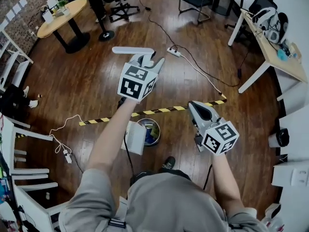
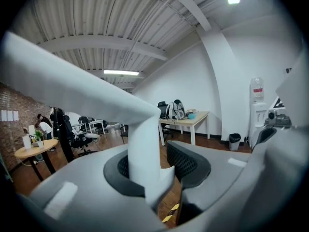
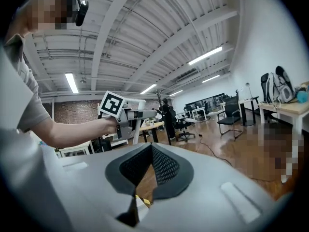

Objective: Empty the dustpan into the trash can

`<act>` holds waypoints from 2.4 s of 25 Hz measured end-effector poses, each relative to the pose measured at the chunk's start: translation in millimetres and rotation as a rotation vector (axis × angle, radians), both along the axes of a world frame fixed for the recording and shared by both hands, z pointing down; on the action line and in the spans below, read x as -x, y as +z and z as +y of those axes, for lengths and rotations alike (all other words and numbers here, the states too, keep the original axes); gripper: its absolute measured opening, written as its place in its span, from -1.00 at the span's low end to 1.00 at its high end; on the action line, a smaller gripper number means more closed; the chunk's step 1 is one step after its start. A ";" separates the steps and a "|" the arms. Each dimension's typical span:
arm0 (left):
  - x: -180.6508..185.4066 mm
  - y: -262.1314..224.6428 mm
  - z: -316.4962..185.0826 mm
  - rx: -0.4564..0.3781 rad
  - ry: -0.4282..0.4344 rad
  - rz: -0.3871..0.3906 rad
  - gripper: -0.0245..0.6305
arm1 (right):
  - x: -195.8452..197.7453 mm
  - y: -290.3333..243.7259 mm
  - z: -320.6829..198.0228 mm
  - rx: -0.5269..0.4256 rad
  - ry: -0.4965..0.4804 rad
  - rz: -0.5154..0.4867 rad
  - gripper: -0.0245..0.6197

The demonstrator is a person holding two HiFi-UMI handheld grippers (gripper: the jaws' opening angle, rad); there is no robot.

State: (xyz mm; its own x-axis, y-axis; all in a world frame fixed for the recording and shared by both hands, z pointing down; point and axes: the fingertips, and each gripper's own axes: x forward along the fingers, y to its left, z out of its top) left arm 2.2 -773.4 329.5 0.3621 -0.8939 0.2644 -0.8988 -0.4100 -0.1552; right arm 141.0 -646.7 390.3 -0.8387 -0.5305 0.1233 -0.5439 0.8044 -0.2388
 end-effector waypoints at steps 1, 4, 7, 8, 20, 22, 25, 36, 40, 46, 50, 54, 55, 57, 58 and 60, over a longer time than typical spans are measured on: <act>10.2 -5.9 12.0 -0.010 0.009 0.016 -0.51 | 11.1 -2.8 5.3 -0.006 -0.021 0.003 -0.92; 42.8 -21.1 49.9 -0.036 0.019 0.060 -0.51 | 42.5 -10.8 22.7 -0.025 -0.070 0.010 -0.92; 81.8 -30.4 92.5 -0.070 0.016 0.098 -0.51 | 79.1 -16.4 48.9 -0.040 -0.116 0.021 -0.92; 96.8 -32.8 107.6 -0.082 0.007 0.111 -0.51 | 91.6 -18.4 59.0 -0.045 -0.133 0.025 -0.92; 241.4 -78.8 288.0 -0.195 -0.188 0.190 -0.58 | 199.5 -29.7 191.5 -0.071 -0.271 0.015 -0.92; 255.0 -91.6 312.2 -0.228 -0.203 0.200 -0.59 | 209.1 -32.5 212.6 -0.078 -0.275 0.013 -0.92; 263.3 -103.2 335.3 -0.264 -0.211 0.199 -0.60 | 214.5 -35.8 236.1 -0.087 -0.269 0.009 -0.92; 280.0 -58.8 381.8 -0.288 -0.307 0.198 -0.66 | 214.7 -24.7 265.2 -0.071 -0.284 0.030 -0.92; 290.0 -2.1 388.3 -0.244 -0.362 0.194 -0.67 | 224.5 -8.7 272.3 -0.042 -0.331 0.053 -0.92; 296.1 88.5 401.4 -0.197 -0.424 0.173 -0.68 | 239.0 17.9 274.0 0.002 -0.390 0.093 -0.92; 297.0 130.4 404.5 -0.190 -0.451 0.176 -0.68 | 251.2 39.6 264.6 0.027 -0.411 0.123 -0.92; 307.9 157.3 403.9 -0.198 -0.480 0.192 -0.68 | 265.6 61.0 257.8 0.059 -0.432 0.128 -0.92; 310.0 162.2 403.1 -0.201 -0.483 0.197 -0.68 | 268.9 64.8 256.2 0.063 -0.436 0.129 -0.92; 312.6 171.7 401.1 -0.208 -0.489 0.206 -0.68 | 274.3 71.6 253.7 0.070 -0.443 0.134 -0.92; 313.8 177.6 400.0 -0.209 -0.492 0.207 -0.68 | 276.5 75.7 253.0 0.076 -0.446 0.135 -0.92; 315.7 192.3 395.7 -0.201 -0.498 0.212 -0.68 | 279.7 86.4 252.1 0.091 -0.453 0.138 -0.92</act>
State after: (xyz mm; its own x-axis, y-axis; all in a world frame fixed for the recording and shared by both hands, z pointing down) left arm -313.6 -377.7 521.9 -0.0889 -0.9953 0.0388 -0.9958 0.0897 0.0184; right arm -138.7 -394.6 476.8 -0.9556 -0.0970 0.2784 -0.1748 0.9468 -0.2700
